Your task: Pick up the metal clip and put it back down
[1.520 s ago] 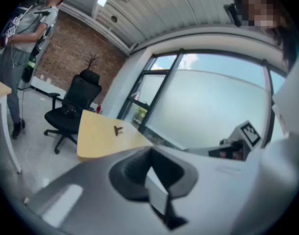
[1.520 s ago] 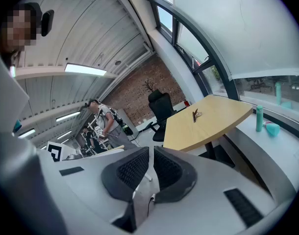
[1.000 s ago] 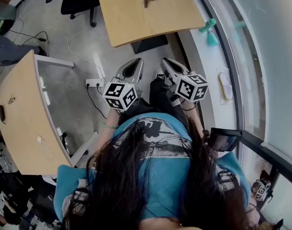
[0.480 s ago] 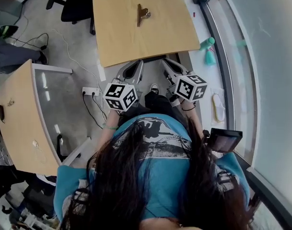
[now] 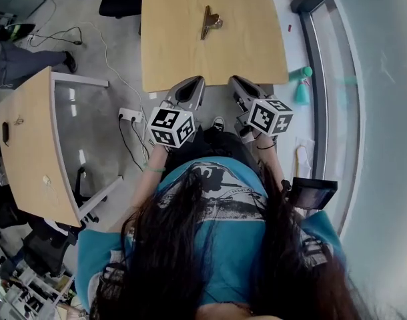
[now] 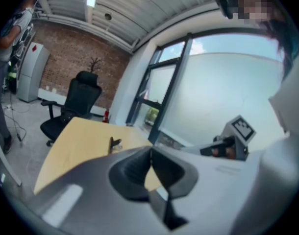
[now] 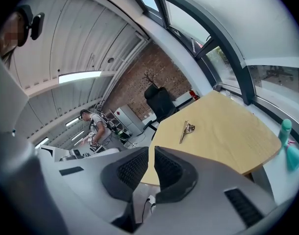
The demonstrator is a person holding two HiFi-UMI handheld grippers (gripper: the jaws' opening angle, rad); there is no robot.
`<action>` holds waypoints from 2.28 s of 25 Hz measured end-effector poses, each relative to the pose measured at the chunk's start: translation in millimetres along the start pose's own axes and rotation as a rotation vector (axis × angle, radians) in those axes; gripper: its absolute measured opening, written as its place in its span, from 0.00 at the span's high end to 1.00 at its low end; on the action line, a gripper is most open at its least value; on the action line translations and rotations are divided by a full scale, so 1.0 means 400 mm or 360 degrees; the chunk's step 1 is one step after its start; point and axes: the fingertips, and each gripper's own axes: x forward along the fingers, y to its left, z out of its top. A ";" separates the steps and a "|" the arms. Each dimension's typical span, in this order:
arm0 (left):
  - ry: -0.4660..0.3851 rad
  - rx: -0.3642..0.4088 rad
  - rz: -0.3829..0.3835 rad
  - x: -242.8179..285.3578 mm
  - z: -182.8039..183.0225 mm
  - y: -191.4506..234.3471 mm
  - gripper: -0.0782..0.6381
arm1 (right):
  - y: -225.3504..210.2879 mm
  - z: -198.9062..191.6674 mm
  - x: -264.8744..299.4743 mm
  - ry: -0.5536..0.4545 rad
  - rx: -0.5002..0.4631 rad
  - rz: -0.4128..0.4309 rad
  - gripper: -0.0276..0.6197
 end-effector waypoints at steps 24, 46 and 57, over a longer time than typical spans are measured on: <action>0.0138 -0.0091 -0.0086 0.241 0.104 0.375 0.88 | -0.177 0.207 0.429 0.0138 0.0040 -0.0177 0.77; 0.0273 -0.0139 -0.0131 0.357 0.105 0.540 0.85 | -0.480 0.143 0.739 0.0444 0.0359 -0.0502 0.73; 0.0276 -0.0179 -0.0064 0.342 0.095 0.560 0.85 | -0.496 0.116 0.768 0.0422 0.0583 -0.0488 0.81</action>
